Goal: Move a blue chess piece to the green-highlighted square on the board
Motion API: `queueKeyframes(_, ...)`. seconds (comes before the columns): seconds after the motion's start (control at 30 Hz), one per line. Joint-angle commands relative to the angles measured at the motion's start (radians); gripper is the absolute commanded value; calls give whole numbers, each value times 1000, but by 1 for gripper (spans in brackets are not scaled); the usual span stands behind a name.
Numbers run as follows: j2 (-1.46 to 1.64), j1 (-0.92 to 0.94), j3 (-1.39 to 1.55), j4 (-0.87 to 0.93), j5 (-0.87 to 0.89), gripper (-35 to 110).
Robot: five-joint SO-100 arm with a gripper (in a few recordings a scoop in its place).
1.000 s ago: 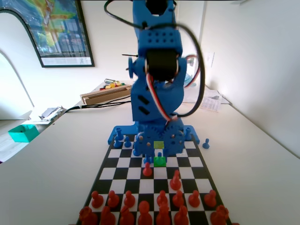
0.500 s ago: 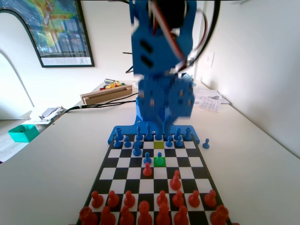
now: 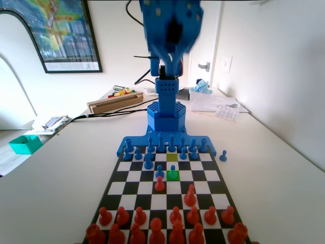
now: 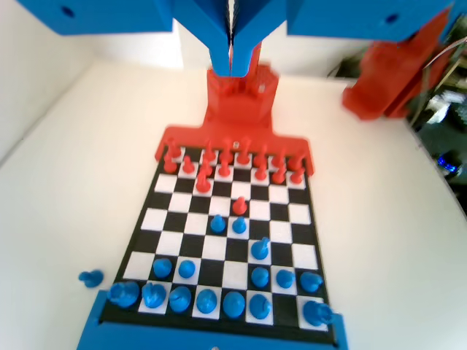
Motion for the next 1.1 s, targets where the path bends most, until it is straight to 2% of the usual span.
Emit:
queueKeyframes(0.0, 242, 15, -60, 118, -25, 1)
queueKeyframes(0.17, 439, -2, -48, 262, -44, 1)
queueKeyframes(0.3, 534, -12, 0, 287, -46, 1)
queueKeyframes(0.63, 733, -2, 250, 184, -43, 1)
queueKeyframes(1.07, 749, 26, 273, 150, -40, 1)
